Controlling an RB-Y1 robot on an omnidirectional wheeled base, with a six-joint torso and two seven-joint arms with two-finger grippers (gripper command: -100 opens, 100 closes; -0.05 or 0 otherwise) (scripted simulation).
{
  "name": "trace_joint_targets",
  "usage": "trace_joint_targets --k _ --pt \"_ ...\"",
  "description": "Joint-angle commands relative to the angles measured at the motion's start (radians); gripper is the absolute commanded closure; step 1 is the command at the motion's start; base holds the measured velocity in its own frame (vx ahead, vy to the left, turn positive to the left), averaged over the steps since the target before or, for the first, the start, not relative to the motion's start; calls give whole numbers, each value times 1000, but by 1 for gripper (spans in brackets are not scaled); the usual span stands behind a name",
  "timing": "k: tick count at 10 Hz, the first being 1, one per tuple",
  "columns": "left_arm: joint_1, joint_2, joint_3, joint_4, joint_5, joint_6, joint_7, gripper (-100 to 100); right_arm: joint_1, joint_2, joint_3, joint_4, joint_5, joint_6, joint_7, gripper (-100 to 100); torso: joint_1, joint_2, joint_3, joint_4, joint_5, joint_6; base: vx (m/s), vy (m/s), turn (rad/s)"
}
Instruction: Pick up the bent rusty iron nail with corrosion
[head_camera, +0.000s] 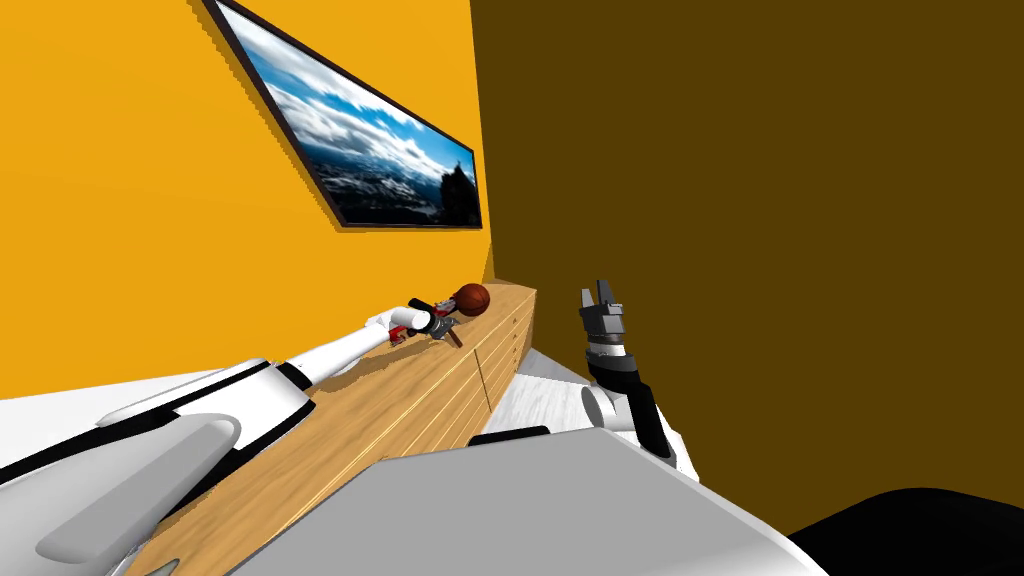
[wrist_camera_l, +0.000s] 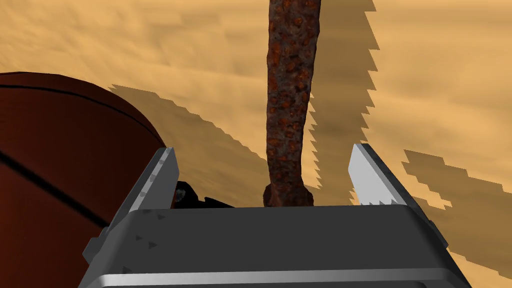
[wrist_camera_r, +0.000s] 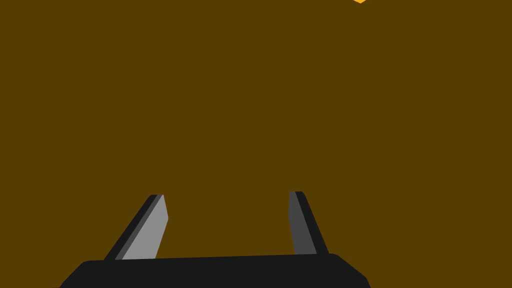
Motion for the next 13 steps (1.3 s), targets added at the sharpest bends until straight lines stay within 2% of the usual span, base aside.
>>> trace_joint_targets --k 1,2,3,4,5,9,10,11,12,13 --pt "0 0 0 0 0 0 0 0 0 0 0 0 0 0 0 0 0 0 0 0 0 0 0 0 0" --pt "21 -27 9 20 -29 -20 3 -100 0 0 0 0 0 0 0 0 1 1 1 0 0 0 28 8 -71" --pt "30 -39 13 28 -42 -29 4 -100 0 0 0 0 0 0 0 0 1 0 0 0 0 0 38 16 -64" --pt "24 -27 11 17 -33 -19 6 -100 0 0 0 0 0 0 0 0 2 -1 0 0 1 0 0 0 0" --pt "25 -29 11 18 -35 -22 6 100 0 0 0 0 0 0 0 0 1 1 1 0 0 0 0 0 0" --pt "25 -29 11 18 -34 -21 7 100 0 0 0 0 0 0 0 0 1 2 1 1 0 0 1 0 -3" --pt "25 -29 11 18 -34 -22 7 0 0 0 0 0 0 0 0 0 1 2 1 1 0 0 0 0 0" --pt "3 -4 1 2 -4 -3 1 100 0 0 0 0 0 0 0 0 1 2 1 1 0 0 -16 -6 75" --pt "14 -15 6 8 -17 -13 3 100 0 0 0 0 0 0 0 0 1 3 2 1 0 -1 -8 -4 27" --pt "12 -12 6 7 -15 -11 2 0 0 0 0 0 0 0 0 0 1 3 2 1 0 0 0 0 0"
